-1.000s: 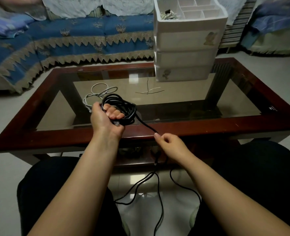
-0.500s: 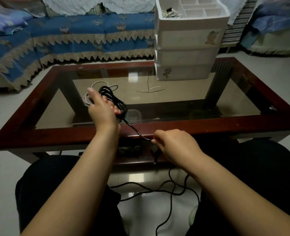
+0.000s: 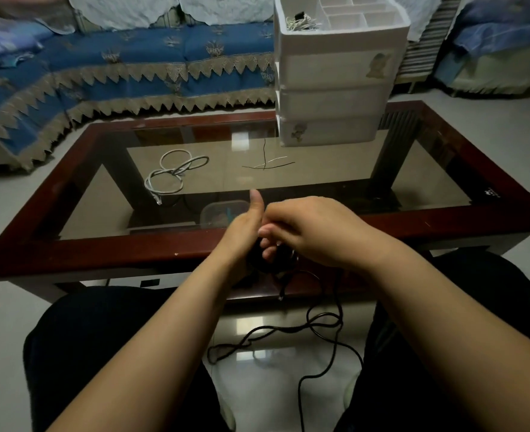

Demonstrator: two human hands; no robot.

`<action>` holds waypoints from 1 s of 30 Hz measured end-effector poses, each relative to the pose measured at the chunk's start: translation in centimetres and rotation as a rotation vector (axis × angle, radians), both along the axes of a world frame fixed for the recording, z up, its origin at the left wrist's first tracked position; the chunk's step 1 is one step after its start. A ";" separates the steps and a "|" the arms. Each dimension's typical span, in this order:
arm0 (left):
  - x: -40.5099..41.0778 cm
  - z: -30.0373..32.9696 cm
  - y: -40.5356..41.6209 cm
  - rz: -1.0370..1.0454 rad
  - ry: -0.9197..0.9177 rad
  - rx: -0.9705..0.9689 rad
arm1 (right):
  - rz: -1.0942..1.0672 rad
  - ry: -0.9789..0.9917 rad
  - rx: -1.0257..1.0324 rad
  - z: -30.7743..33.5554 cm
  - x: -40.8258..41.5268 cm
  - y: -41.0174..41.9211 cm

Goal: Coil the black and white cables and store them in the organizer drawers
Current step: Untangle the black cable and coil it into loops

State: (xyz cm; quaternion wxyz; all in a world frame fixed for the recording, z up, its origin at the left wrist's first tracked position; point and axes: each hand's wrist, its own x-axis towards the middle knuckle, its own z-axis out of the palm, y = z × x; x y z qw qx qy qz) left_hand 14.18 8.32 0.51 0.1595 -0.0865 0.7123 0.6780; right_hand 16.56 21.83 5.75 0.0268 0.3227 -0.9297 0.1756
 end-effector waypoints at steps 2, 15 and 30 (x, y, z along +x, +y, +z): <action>0.5 -0.3 -0.2 -0.095 -0.079 0.185 | -0.048 -0.084 -0.064 -0.4 -0.3 0.2; 1.6 -0.7 -1.3 -0.421 -0.161 0.562 | -0.318 -0.567 -0.508 -2.9 -3.4 2.4; 1.3 1.1 -1.0 -0.254 -0.182 0.608 | -0.184 -1.184 -1.266 -5.2 -1.8 1.3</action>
